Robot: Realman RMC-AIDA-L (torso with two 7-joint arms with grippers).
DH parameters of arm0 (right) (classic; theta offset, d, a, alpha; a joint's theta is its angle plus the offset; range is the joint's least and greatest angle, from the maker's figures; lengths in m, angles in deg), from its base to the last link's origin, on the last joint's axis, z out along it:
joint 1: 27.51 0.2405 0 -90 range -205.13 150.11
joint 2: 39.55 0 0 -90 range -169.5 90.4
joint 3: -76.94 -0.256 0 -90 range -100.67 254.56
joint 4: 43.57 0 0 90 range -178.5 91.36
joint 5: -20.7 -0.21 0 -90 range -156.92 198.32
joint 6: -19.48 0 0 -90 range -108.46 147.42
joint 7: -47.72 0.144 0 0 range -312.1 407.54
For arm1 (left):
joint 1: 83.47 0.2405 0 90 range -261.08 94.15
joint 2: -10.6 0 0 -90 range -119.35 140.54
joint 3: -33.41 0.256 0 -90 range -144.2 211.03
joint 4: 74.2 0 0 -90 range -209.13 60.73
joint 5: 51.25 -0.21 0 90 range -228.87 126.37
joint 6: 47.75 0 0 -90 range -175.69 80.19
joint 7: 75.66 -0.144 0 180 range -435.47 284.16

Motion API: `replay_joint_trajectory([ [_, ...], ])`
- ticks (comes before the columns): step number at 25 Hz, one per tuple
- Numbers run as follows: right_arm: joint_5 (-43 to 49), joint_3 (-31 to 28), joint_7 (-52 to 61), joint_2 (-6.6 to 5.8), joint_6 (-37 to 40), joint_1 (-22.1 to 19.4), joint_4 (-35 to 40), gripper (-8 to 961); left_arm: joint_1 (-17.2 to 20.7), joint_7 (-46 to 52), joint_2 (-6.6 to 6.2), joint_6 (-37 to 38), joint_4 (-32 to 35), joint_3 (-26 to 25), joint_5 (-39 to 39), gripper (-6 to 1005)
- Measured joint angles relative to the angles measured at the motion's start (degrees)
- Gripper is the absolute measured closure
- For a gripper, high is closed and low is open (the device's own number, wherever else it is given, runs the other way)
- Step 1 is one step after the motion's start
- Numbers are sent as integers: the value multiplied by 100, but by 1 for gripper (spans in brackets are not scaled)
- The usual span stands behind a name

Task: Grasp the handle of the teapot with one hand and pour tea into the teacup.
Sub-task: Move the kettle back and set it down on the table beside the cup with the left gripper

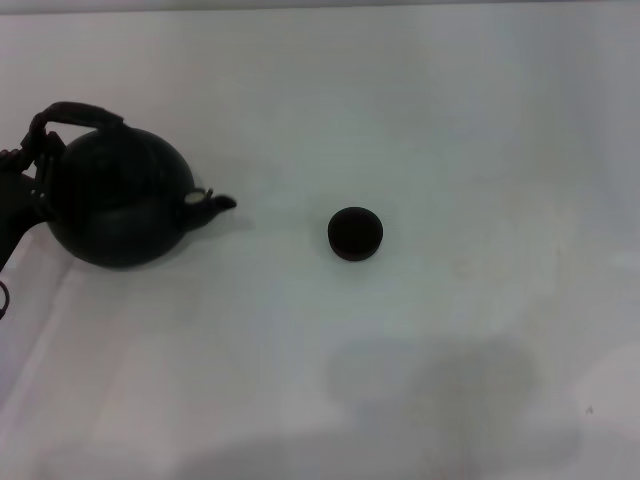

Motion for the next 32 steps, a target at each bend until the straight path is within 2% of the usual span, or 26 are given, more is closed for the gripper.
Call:
replay_joint_trajectory([
  [9,0,0,0,8,0,-14,-3,98,8,-114,0,13,0,1,-25,832],
  [13,0,0,0,16,0,-13,-4,98,1,-360,0,-22,0,2,-59,766],
  [19,0,0,0,19,0,-12,-2,98,19,-393,0,-49,35,1,-36,545],
  [25,0,0,0,17,0,-12,7,98,49,-363,0,-281,31,1,-57,367],
  [32,0,0,0,-17,9,24,41,98,343,-353,1,-759,-49,64,-68,367],
])
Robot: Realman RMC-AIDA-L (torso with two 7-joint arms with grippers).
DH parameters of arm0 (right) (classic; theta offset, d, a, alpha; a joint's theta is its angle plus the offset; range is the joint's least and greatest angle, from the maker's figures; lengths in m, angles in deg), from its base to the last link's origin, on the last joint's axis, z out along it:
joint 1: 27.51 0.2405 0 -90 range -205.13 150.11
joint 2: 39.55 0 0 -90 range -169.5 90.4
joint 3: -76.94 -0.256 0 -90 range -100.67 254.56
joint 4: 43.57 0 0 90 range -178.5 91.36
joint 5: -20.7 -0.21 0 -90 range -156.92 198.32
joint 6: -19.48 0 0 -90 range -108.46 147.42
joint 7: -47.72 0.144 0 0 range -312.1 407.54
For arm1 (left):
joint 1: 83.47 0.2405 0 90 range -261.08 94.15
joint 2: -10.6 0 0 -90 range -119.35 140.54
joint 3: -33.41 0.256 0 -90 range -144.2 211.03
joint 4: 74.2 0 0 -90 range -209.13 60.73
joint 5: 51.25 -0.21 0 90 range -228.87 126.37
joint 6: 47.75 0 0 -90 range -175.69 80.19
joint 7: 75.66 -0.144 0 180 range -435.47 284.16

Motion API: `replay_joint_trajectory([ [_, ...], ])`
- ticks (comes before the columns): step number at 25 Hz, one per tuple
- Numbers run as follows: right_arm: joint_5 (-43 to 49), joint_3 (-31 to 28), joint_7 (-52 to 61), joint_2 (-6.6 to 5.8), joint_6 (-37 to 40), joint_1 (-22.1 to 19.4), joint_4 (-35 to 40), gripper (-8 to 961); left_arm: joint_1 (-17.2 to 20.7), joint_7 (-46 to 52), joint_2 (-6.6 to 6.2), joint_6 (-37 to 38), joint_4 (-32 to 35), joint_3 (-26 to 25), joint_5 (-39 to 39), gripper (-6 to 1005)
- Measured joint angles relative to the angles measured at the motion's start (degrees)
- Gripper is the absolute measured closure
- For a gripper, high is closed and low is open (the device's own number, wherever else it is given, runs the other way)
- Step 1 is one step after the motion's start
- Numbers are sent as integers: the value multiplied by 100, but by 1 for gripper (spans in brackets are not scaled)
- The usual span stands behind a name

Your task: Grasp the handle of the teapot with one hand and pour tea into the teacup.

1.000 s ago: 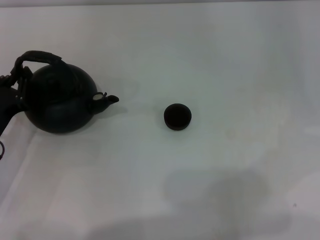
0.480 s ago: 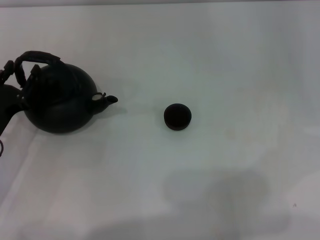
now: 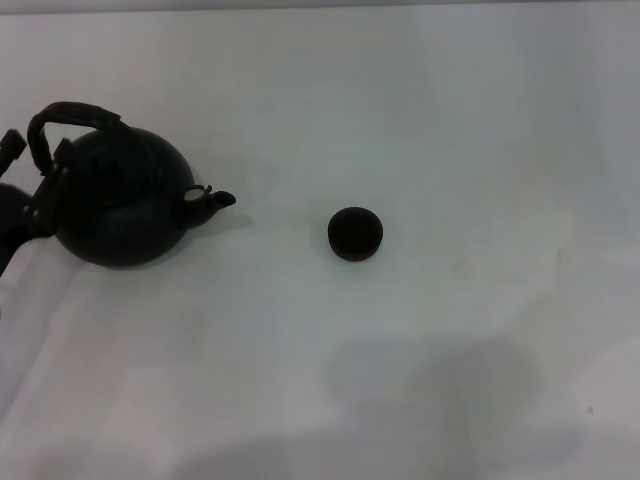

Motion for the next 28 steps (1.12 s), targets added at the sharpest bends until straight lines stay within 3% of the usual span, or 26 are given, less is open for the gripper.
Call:
replay_joint_trajectory([
  [6,0,-5,0,-28,28,18,8,98,313,2,11,-383,-100,-1,14,367],
  [11,30,20,-3,-26,31,42,9,98,581,35,25,-1127,-432,-239,103,367],
  [17,364,333,-315,40,12,8,6,98,748,98,32,-1857,-985,-1765,118,367],
  [22,1494,1108,-348,49,296,-45,9,98,520,577,3,-1632,-1349,-3065,119,367],
  [28,2183,1254,-351,130,310,-53,-60,98,119,752,-49,-1085,-1383,-3342,110,367],
])
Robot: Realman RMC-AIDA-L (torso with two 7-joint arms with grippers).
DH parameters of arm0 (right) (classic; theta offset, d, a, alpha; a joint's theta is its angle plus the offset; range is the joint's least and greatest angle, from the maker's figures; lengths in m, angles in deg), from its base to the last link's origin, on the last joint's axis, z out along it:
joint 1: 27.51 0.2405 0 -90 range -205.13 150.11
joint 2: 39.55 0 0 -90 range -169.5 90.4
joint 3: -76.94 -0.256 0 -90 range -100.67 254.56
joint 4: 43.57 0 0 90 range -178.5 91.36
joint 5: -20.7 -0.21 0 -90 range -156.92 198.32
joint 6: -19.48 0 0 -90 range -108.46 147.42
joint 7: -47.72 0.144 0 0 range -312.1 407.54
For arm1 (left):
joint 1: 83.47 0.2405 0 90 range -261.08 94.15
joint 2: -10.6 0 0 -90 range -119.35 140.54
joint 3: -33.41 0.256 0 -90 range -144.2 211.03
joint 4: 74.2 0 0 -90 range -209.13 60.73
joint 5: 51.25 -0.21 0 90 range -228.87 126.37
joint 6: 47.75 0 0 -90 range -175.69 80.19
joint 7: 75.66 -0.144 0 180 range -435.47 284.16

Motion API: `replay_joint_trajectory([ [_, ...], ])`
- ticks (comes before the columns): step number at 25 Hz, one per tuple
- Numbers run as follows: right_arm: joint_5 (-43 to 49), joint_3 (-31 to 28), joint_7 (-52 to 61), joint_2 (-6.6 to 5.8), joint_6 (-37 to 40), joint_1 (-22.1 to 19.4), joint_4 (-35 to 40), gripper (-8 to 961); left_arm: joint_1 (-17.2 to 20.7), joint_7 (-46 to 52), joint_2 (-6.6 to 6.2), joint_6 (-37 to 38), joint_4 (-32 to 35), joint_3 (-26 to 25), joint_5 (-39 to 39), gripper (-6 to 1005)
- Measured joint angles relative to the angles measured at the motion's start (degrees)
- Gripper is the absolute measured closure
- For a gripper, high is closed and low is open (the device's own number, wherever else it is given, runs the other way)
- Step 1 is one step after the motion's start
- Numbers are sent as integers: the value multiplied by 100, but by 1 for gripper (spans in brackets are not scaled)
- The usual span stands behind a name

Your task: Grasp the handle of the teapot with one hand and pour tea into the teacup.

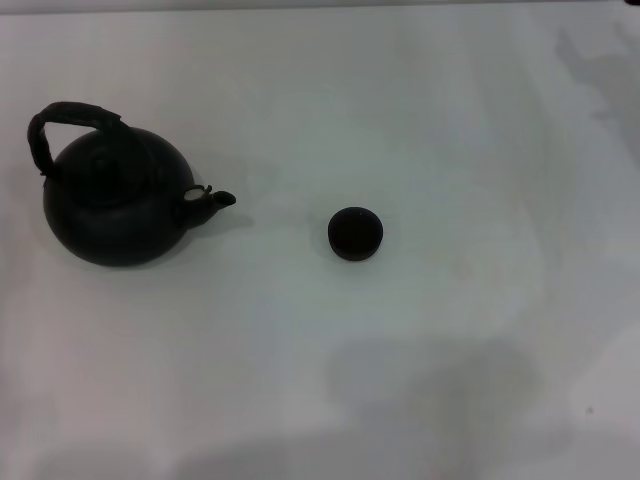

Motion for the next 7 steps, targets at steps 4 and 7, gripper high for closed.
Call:
replay_joint_trajectory([
  [4,14,11,26,35,10,-8,-47,98,-163,-14,-32,92,18,20,-29,367],
  [7,-10,14,43,36,36,-41,-66,98,-239,-27,-41,228,72,18,-113,367],
])
